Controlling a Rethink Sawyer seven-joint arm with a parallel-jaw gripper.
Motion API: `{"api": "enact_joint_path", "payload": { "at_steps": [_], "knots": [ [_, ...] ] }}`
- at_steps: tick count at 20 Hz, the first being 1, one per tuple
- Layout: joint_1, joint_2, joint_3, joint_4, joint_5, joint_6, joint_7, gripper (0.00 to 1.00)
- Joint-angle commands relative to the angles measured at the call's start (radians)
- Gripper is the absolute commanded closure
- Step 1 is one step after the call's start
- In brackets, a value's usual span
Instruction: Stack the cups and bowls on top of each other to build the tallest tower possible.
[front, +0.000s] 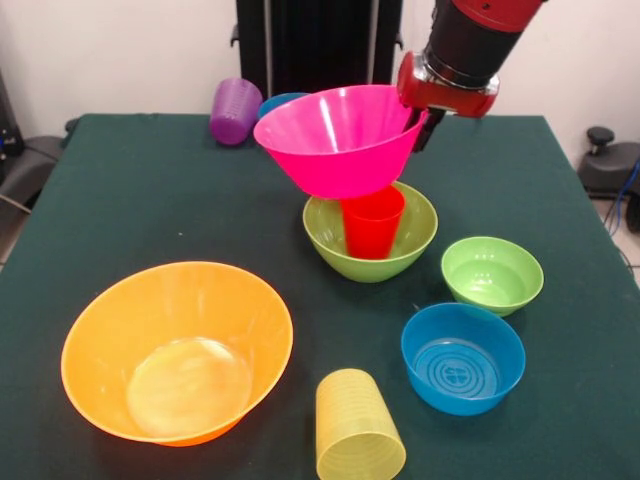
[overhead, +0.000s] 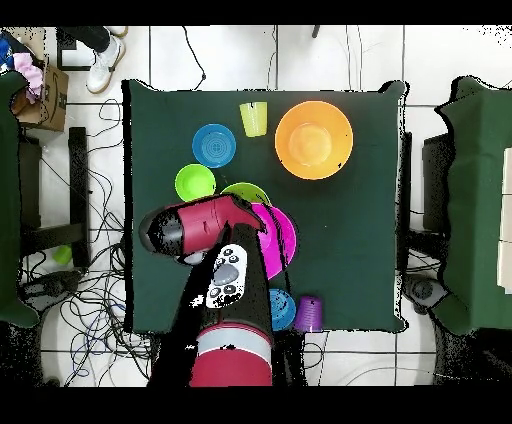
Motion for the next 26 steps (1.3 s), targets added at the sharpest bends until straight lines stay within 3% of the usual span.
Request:
{"api": "enact_joint_path", "payload": {
  "at_steps": [1,5,16,26],
  "knots": [
    [0.009,0.039,0.067,-0.073,-0.015,0.032,0.029,1.00],
    [0.008,0.084,0.078,-0.124,0.001,0.050,0.034,1.00],
    [0.007,0.103,0.074,-0.158,-0.004,0.071,0.032,1.00],
    [-0.028,-0.039,0.124,-0.104,0.056,0.204,-0.049,1.00]
  ]
}}
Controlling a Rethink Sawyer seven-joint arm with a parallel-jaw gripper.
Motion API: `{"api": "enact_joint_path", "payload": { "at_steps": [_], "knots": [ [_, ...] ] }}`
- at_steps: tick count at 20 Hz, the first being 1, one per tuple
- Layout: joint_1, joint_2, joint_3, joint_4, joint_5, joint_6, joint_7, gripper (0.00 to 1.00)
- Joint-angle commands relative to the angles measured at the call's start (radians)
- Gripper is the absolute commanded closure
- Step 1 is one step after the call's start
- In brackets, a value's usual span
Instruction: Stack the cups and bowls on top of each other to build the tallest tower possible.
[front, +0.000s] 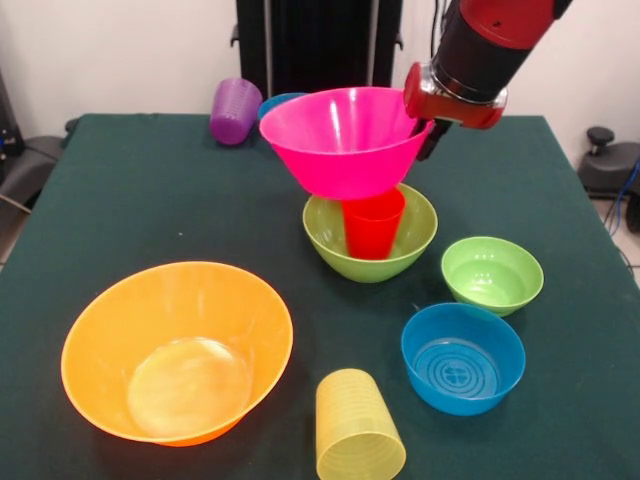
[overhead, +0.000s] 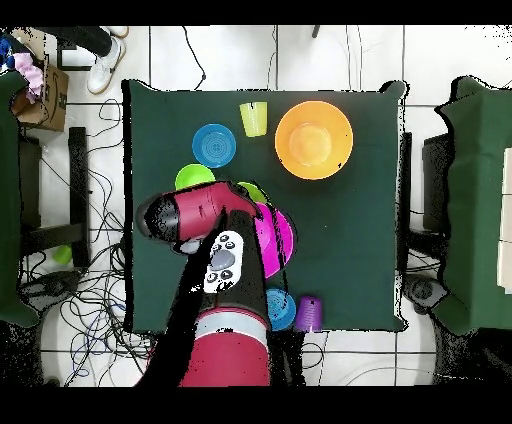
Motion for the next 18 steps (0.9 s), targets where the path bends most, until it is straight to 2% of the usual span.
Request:
{"api": "enact_joint_path", "payload": {
  "at_steps": [1,5,10,18],
  "knots": [
    [-0.028,-0.091,0.116,-0.025,0.049,0.135,-0.052,1.00],
    [-0.029,-0.109,0.123,-0.036,0.060,0.184,-0.049,1.00],
    [-0.018,-0.098,0.113,-0.051,0.045,0.186,-0.030,1.00],
    [0.003,-0.014,0.081,-0.077,-0.018,0.084,0.019,1.00]
  ]
}}
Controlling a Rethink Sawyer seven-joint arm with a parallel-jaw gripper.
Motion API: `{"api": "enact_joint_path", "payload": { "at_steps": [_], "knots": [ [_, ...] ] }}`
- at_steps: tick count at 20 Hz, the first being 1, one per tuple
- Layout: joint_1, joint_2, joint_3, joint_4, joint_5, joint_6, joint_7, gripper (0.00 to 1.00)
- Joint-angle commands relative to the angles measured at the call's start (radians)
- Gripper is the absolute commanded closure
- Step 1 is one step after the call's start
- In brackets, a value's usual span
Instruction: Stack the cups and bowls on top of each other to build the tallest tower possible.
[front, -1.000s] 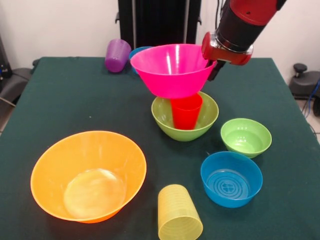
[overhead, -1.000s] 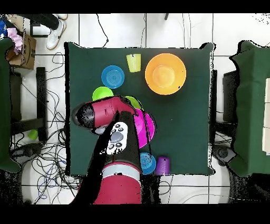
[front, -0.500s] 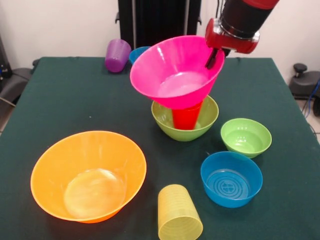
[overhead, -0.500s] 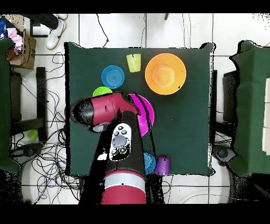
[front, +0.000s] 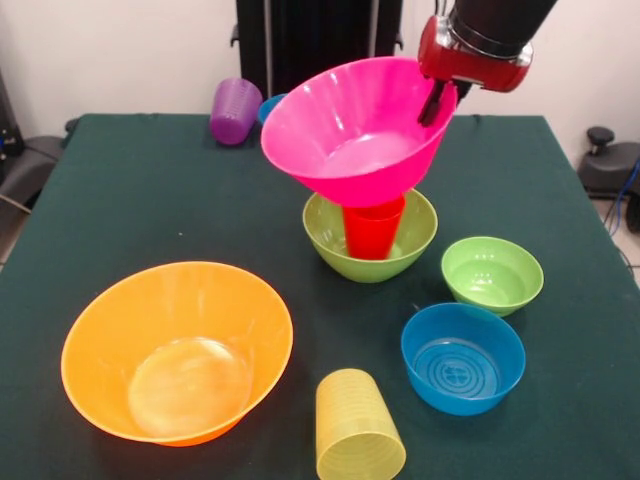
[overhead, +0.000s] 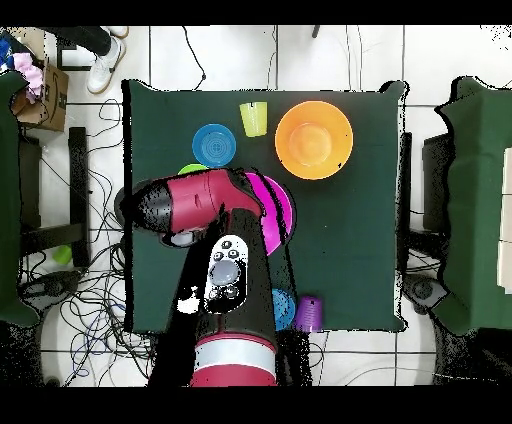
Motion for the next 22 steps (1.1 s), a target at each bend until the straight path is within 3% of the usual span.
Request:
{"api": "enact_joint_path", "payload": {
  "at_steps": [1,11,22],
  "knots": [
    [0.019,0.083,0.059,-0.047,-0.057,-0.028,0.022,1.00],
    [0.026,0.183,0.047,-0.070,-0.067,-0.155,0.059,1.00],
    [0.025,0.192,0.037,-0.067,-0.058,-0.177,0.033,1.00]
  ]
}}
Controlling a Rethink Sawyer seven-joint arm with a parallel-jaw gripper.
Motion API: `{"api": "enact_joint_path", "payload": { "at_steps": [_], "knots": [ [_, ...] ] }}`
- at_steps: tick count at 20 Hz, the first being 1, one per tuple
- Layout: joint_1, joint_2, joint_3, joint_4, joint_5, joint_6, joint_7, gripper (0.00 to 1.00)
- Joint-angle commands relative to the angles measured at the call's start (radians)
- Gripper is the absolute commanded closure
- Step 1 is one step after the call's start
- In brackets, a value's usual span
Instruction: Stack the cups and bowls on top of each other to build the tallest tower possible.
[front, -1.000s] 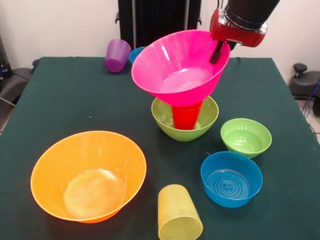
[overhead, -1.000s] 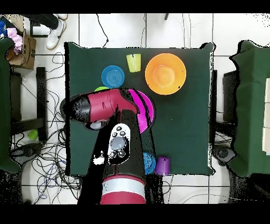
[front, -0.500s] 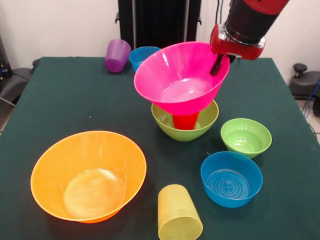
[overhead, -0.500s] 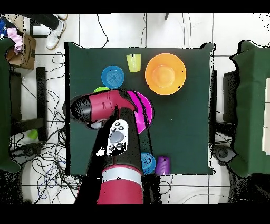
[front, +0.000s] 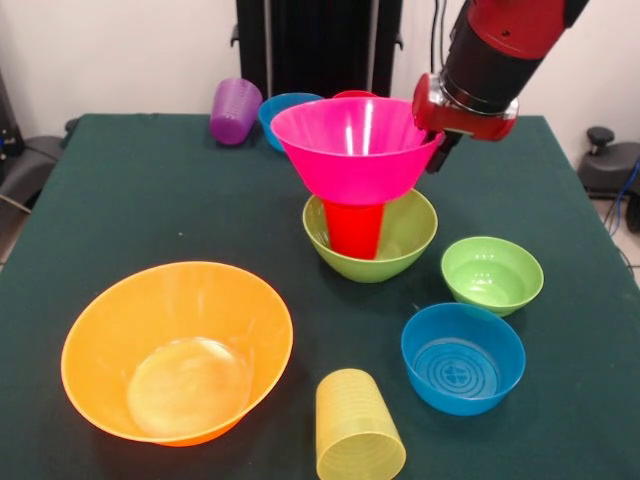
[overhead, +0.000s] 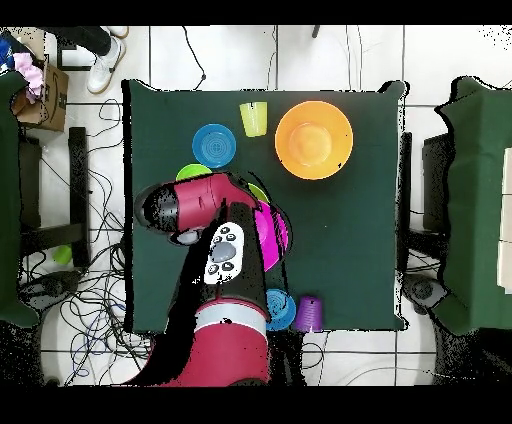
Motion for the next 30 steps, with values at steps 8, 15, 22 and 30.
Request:
{"api": "enact_joint_path", "payload": {
  "at_steps": [8,15,22,30],
  "knots": [
    [-0.009,0.047,0.083,-0.021,-0.025,-0.062,0.013,1.00],
    [-0.039,0.010,0.123,-0.032,0.021,0.046,-0.038,1.00],
    [-0.043,0.042,0.134,-0.095,0.031,0.072,-0.030,1.00],
    [-0.054,0.083,0.141,-0.124,0.028,0.053,-0.024,1.00]
  ]
}}
